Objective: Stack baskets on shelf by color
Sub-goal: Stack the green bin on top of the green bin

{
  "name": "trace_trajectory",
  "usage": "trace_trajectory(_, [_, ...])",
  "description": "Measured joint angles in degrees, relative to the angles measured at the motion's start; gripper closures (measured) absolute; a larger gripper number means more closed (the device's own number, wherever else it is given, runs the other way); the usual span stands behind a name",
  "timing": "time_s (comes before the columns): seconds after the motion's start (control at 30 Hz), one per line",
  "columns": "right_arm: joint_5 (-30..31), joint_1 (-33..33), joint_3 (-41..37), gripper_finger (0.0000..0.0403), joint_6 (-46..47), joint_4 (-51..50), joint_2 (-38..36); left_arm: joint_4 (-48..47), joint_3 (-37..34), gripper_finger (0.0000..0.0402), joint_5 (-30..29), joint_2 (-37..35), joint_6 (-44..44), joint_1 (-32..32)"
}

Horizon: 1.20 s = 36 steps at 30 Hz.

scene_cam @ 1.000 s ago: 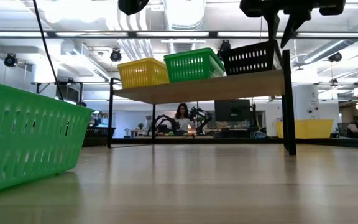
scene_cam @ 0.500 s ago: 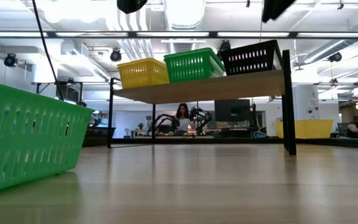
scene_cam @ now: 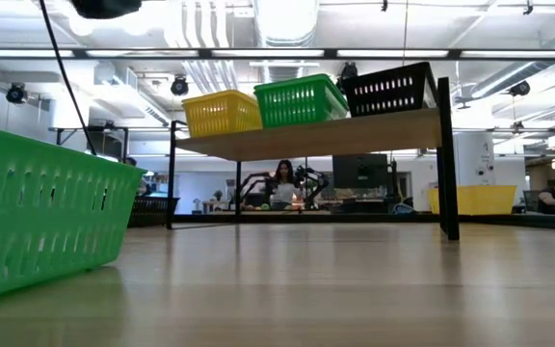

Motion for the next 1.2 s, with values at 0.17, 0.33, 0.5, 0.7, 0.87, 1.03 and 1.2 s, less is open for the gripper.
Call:
trace_trajectory(0.17, [1.14, 4.08, -7.67, 0.0324, 7.29, 9.55, 1.55, -1.53, -0.82, 0.0169, 0.08, 1.57, -1.51, -8.51])
trace_trajectory(0.33, [1.16, 5.69, -11.75, 0.0338, 12.25, 14.81, 3.23, 0.55, -3.24, 0.0169, -0.19, 3.95, -7.08, -16.37])
trace_trajectory(0.5, [1.21, 5.65, -12.23, 0.0346, 14.35, 16.07, 4.19, 8.04, -5.59, 0.0169, -0.98, 8.45, -8.69, -20.94])
trace_trajectory(0.7, [1.35, 5.65, -10.49, 0.0350, 13.62, 16.29, 5.57, 13.40, -4.63, 0.0169, -2.29, 17.20, -8.78, -21.49])
trace_trajectory(0.87, [1.32, 5.65, -9.41, 0.0350, 13.62, 16.20, 6.28, 11.91, -2.03, 0.0177, -4.94, 22.40, -13.83, -21.13])
trace_trajectory(1.03, [1.16, 5.65, -7.99, 0.0350, 13.88, 15.32, 5.85, 11.78, -1.80, 0.0229, -4.81, 23.66, -16.24, -21.13])
trace_trajectory(1.2, [0.01, 6.90, -3.43, 0.0350, 14.35, 10.81, 4.75, 11.50, -2.14, 0.0325, -4.45, 22.41, -14.81, -20.19])
